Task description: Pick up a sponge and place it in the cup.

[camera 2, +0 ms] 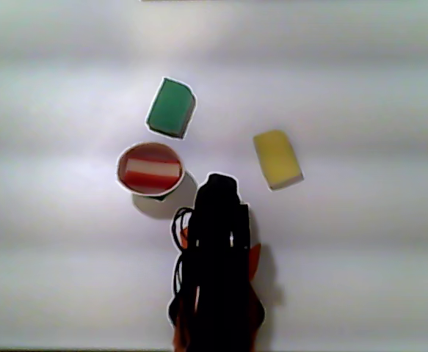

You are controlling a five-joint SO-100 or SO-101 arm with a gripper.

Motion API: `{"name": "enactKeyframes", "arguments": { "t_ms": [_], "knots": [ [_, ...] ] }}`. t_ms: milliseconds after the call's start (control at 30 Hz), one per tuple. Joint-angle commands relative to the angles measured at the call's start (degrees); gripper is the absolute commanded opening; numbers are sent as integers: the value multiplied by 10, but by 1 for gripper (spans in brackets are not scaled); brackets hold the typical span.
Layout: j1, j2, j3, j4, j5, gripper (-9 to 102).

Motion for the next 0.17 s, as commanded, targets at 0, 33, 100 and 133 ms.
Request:
{"name": "enactKeyframes", "arguments": {
  "t_ms": [0, 33, 100, 133],
  "knots": [
    [5, 7, 26, 11, 6, 1],
    [5, 7, 26, 11, 6, 1],
    [5, 7, 26, 11, 6, 1],
    [5, 7, 26, 11, 6, 1]
  ]
}}
